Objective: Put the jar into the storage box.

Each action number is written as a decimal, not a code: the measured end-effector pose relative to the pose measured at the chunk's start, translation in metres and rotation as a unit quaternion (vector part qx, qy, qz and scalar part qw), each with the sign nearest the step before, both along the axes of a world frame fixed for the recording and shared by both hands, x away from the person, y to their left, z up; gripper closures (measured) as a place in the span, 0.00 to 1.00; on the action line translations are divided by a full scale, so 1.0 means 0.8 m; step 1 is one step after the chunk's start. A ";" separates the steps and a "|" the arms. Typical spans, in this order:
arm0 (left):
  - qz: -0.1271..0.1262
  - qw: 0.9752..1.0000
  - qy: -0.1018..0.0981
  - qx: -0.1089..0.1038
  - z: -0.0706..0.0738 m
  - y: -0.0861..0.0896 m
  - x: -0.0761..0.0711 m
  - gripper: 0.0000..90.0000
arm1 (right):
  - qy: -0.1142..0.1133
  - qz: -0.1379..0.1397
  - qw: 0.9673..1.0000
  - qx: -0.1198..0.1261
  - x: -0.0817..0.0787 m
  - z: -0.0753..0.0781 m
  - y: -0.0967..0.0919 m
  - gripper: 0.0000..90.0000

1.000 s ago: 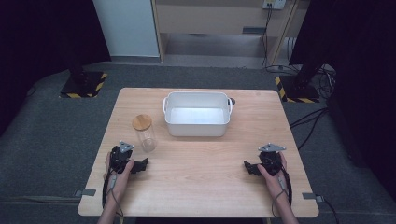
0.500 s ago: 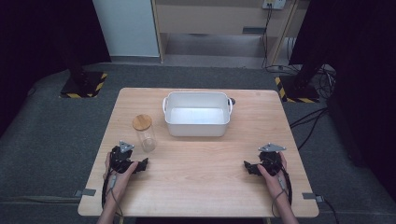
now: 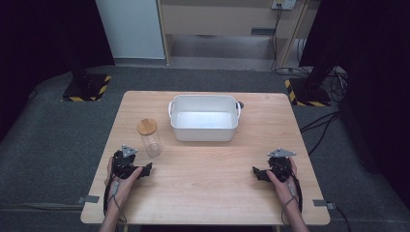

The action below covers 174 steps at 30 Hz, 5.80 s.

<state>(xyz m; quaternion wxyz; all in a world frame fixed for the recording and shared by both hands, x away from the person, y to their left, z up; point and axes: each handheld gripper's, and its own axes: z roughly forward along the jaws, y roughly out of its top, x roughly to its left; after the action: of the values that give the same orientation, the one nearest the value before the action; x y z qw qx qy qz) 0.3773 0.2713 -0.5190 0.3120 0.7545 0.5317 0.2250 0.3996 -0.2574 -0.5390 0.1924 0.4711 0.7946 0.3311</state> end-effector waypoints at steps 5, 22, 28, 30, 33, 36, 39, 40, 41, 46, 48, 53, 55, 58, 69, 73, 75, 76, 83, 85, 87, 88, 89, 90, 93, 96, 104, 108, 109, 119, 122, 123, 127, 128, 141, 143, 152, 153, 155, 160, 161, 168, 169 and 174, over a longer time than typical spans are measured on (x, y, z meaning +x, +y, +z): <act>-0.002 1.000 0.002 0.002 0.011 0.001 -0.004 0.01 | 0.000 0.000 1.000 0.000 0.000 0.000 0.000 0.01; -0.012 0.999 -0.037 -0.003 0.066 0.000 -0.007 0.01 | 0.000 0.000 1.000 0.000 0.000 0.000 0.000 0.01; -0.018 0.998 -0.051 -0.007 0.090 -0.002 -0.003 0.01 | 0.000 0.000 1.000 0.000 0.000 0.000 0.000 0.01; -0.023 0.998 -0.062 -0.011 0.105 -0.004 -0.001 0.01 | 0.000 0.000 1.000 0.000 0.000 0.000 0.000 0.01; -0.026 0.997 -0.065 -0.014 0.112 -0.005 0.000 0.01 | 0.000 0.000 1.000 0.000 0.000 0.000 0.000 0.01; -0.030 0.997 -0.070 -0.018 0.121 -0.008 0.002 0.01 | 0.000 0.000 1.000 0.000 0.000 0.000 0.000 0.01; -0.035 0.996 -0.076 -0.017 0.129 -0.013 0.004 0.01 | 0.000 0.000 1.000 0.000 0.000 0.000 0.000 0.01; -0.035 0.996 -0.077 -0.018 0.130 -0.015 0.005 0.01 | 0.000 0.000 1.000 0.000 0.000 0.000 0.000 0.01; -0.035 0.996 -0.077 -0.018 0.130 -0.015 0.005 0.01 | 0.000 0.000 1.000 0.000 0.000 0.000 0.000 0.01; -0.038 0.996 -0.079 -0.020 0.129 -0.020 0.011 0.01 | 0.000 0.000 1.000 0.000 0.000 0.000 0.000 0.01; -0.036 0.996 -0.079 -0.021 0.127 -0.022 0.014 0.01 | 0.000 0.000 1.000 0.000 0.000 0.000 0.000 0.01; -0.034 0.996 -0.075 -0.029 0.123 -0.022 0.026 0.01 | 0.000 0.000 1.000 0.000 0.000 0.000 0.000 0.01; -0.033 0.996 -0.072 -0.031 0.121 -0.022 0.032 0.01 | 0.000 0.000 1.000 0.000 0.000 0.000 0.000 0.01; -0.031 0.997 -0.068 -0.033 0.118 -0.022 0.038 0.01 | 0.000 0.000 1.000 0.000 0.000 0.000 0.000 0.01; -0.030 0.997 -0.057 -0.039 0.105 -0.031 0.063 0.02 | 0.000 0.000 1.000 0.000 0.000 0.000 0.000 0.01; -0.029 0.997 -0.059 -0.039 0.104 -0.035 0.067 0.02 | 0.000 0.000 1.000 0.000 0.000 0.000 0.000 0.01; -0.027 0.997 -0.060 -0.037 0.104 -0.036 0.069 0.03 | 0.000 0.000 1.000 0.000 0.000 0.000 0.000 0.01; -0.026 0.997 -0.060 -0.038 0.104 -0.036 0.070 0.03 | 0.000 0.000 1.000 0.000 0.000 0.000 0.000 0.01; -0.025 0.997 -0.063 -0.036 0.104 -0.036 0.071 0.07 | 0.000 0.000 1.000 0.000 0.000 0.000 0.000 0.01; -0.025 0.997 -0.064 -0.036 0.105 -0.036 0.071 0.08 | 0.000 0.000 1.000 0.000 0.000 0.000 0.000 0.01; -0.025 0.997 -0.064 -0.035 0.105 -0.036 0.070 0.09 | 0.000 0.000 1.000 0.000 0.000 0.000 0.000 0.01; -0.025 0.997 -0.065 -0.035 0.105 -0.036 0.070 0.09 | 0.000 0.000 1.000 0.000 0.000 0.000 0.000 0.01; -0.025 0.997 -0.067 -0.037 0.105 -0.036 0.070 0.10 | 0.000 0.000 1.000 0.000 0.000 0.000 0.000 0.01; -0.025 0.997 -0.068 -0.037 0.105 -0.036 0.070 0.11 | 0.000 0.000 1.000 0.000 0.000 0.000 0.000 0.01; -0.028 0.996 -0.070 -0.036 0.105 -0.037 0.069 0.15 | 0.000 0.000 1.000 0.000 0.000 0.000 0.000 0.01; -0.030 0.996 -0.071 -0.035 0.105 -0.038 0.069 0.17 | 0.000 0.000 1.000 0.000 0.000 0.000 0.000 0.01; -0.027 0.997 -0.070 -0.033 0.104 -0.038 0.069 0.23 | 0.000 0.000 1.000 0.000 0.000 0.000 0.000 0.01; -0.024 0.997 -0.070 -0.033 0.103 -0.037 0.070 0.26 | 0.000 0.000 1.000 0.000 0.000 0.000 0.000 0.01; -0.024 0.997 -0.070 -0.035 0.103 -0.037 0.070 0.26 | 0.000 0.000 1.000 0.000 0.000 0.000 0.000 0.01; -0.025 0.997 -0.073 -0.033 0.103 -0.036 0.069 0.27 | 0.000 0.000 1.000 0.000 0.000 0.000 0.000 0.01; -0.025 0.997 -0.072 -0.032 0.103 -0.036 0.069 0.27 | 0.000 0.000 1.000 0.000 0.000 0.000 0.000 0.01; -0.025 0.997 -0.072 -0.032 0.103 -0.036 0.069 0.27 | 0.000 0.000 1.000 0.000 0.000 0.000 0.000 0.01; -0.025 0.997 -0.072 -0.032 0.103 -0.036 0.069 0.27 | 0.000 0.000 1.000 0.000 0.000 0.000 0.000 0.01; -0.025 0.997 -0.072 -0.032 0.103 -0.037 0.069 0.27 | 0.000 0.000 1.000 0.000 0.000 0.000 0.000 0.01; -0.024 0.997 -0.071 -0.030 0.105 -0.038 0.067 0.27 | 0.000 0.000 1.000 0.000 0.000 0.000 0.000 0.01; -0.024 0.997 -0.072 -0.031 0.107 -0.038 0.067 0.27 | 0.000 0.000 1.000 0.000 0.000 0.000 0.000 0.01; -0.029 0.996 -0.076 -0.029 0.125 -0.042 0.064 0.27 | 0.000 0.000 1.000 0.000 0.000 0.000 0.000 0.01; -0.030 0.996 -0.075 -0.029 0.127 -0.042 0.064 0.27 | 0.000 0.000 1.000 0.000 0.000 0.000 0.000 0.01; -0.035 0.996 -0.074 -0.030 0.133 -0.044 0.062 0.27 | 0.000 0.000 1.000 0.000 0.000 0.000 0.000 0.01; -0.051 0.996 -0.068 -0.038 0.145 -0.049 0.057 0.27 | 0.000 0.000 1.000 0.000 0.000 0.000 0.000 0.01; -0.059 0.995 -0.071 -0.036 0.152 -0.053 0.054 0.27 | 0.000 0.000 1.000 0.000 0.000 0.000 0.000 0.01; -0.078 0.993 -0.080 -0.035 0.178 -0.068 0.047 0.27 | 0.000 0.000 1.000 0.000 0.000 0.000 0.000 0.01; -0.087 0.992 -0.081 -0.034 0.187 -0.074 0.046 0.27 | 0.000 0.000 1.000 0.000 0.000 0.000 0.000 0.01; -0.100 0.991 -0.084 -0.027 0.204 -0.089 0.047 0.27 | 0.000 0.000 1.000 0.000 0.000 0.000 0.000 0.01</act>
<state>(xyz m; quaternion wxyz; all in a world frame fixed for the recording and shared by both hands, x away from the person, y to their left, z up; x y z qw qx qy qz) 0.4145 0.2004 -0.3558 0.3966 0.7737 0.4313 0.2409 0.3996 -0.2574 -0.5390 0.1925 0.4710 0.7947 0.3310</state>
